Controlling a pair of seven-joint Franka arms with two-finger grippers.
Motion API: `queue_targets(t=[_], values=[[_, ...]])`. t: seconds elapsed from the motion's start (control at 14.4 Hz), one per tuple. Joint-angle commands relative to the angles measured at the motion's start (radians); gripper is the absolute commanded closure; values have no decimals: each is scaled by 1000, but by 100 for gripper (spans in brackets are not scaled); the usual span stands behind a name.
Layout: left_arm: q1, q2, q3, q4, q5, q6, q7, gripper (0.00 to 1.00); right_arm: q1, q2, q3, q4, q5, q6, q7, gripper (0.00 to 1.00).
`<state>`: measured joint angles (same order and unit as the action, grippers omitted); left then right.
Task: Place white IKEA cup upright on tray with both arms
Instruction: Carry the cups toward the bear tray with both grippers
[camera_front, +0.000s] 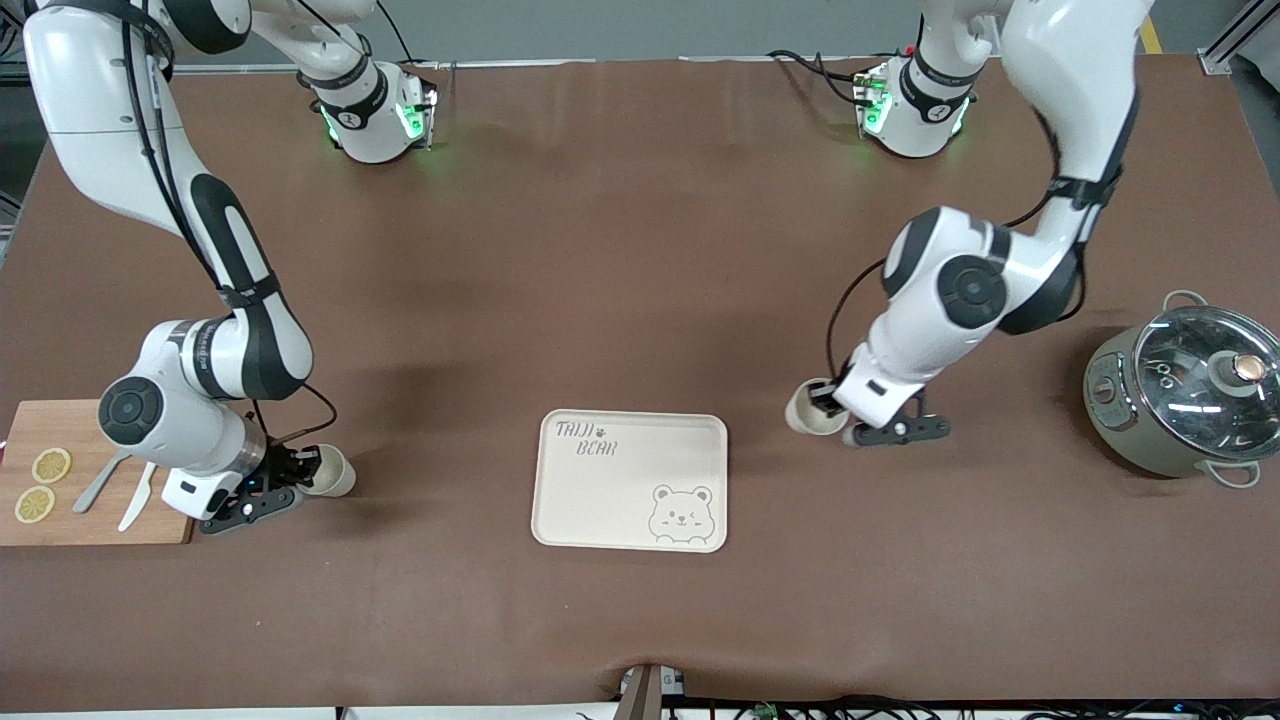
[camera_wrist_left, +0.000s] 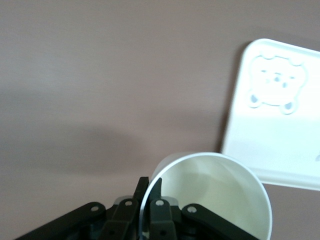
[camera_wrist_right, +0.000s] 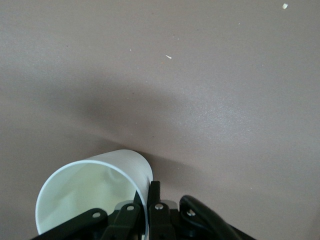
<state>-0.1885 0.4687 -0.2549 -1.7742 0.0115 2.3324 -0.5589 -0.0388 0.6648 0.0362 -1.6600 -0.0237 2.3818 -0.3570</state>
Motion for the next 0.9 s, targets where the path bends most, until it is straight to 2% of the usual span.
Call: queue_targets(t=[0.0, 0.21, 0.42, 0.55, 0.69, 0.83], values=[[-52, 146, 9, 177, 40, -30, -99, 100, -9, 4, 10, 2, 2, 7, -13, 100], [-121, 247, 17, 297, 100, -30, -228, 100, -9, 4, 10, 3, 1, 7, -13, 100], [-172, 284, 35, 337, 127, -24, -280, 100, -10, 3, 13, 6, 2, 4, -10, 100], [-230, 303, 87, 367, 125, -24, -309, 100, -10, -1, 19, 9, 10, -6, -5, 100], [-293, 314, 153, 375, 122, -22, -325, 100, -9, -8, 25, 19, 57, -30, -2, 100], [-327, 349, 178, 407, 123, -19, -344, 100, -6, -11, 28, 64, 134, -119, 0, 100]])
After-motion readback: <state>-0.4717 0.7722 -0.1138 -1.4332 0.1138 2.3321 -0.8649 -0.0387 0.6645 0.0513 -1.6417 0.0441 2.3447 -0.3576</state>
